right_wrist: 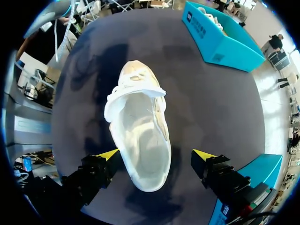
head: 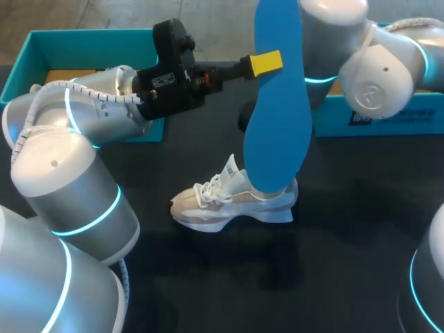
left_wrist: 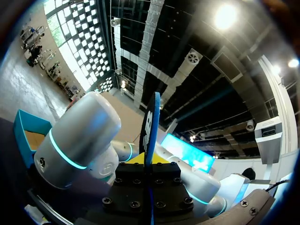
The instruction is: Take the shoe out of the shoebox, open the shoe tongue, remove and reinsert the insole, then place the shoe into the shoebox
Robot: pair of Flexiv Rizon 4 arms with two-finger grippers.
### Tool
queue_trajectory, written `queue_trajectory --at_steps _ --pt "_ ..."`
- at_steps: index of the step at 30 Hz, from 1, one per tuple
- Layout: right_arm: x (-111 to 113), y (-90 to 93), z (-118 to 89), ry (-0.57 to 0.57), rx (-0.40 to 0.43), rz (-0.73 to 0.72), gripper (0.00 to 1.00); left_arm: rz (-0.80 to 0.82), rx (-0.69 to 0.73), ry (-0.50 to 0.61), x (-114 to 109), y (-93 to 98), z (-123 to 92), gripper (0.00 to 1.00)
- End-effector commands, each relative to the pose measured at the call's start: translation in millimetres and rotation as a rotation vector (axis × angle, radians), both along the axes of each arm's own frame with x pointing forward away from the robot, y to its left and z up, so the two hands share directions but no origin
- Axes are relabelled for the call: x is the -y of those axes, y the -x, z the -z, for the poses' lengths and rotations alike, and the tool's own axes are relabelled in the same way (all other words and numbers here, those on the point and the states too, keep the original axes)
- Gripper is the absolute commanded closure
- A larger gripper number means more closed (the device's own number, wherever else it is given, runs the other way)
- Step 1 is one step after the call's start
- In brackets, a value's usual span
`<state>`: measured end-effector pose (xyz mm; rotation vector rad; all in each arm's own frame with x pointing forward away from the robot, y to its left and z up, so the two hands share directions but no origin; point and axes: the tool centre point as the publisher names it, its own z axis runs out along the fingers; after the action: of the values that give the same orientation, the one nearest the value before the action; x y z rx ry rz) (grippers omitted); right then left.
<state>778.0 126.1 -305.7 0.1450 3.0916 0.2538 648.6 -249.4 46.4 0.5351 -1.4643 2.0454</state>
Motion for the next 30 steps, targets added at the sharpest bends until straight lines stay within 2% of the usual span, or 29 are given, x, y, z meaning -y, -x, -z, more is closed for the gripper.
queue_trajectory --at_steps 1,15,17,25,30 --pt "-17 -7.5 14 0.044 -0.007 -0.002 0.0 -0.003 -0.001 0.004 1 0.7 1 1.0" --pt "-24 -9.2 39 0.045 -0.008 0.022 0.01 -0.003 -0.001 0.004 1 0.7 1 1.0" --pt "-25 -7.6 43 0.044 -0.014 0.028 0.07 -0.003 -0.001 0.004 1 0.7 1 1.0" --pt "-31 -6.3 58 0.062 -0.022 0.036 0.15 -0.003 -0.001 0.004 1 0.7 1 1.0" --pt "-35 -9.6 66 0.063 -0.027 0.052 0.26 -0.003 -0.001 0.004 1 0.7 1 1.0"
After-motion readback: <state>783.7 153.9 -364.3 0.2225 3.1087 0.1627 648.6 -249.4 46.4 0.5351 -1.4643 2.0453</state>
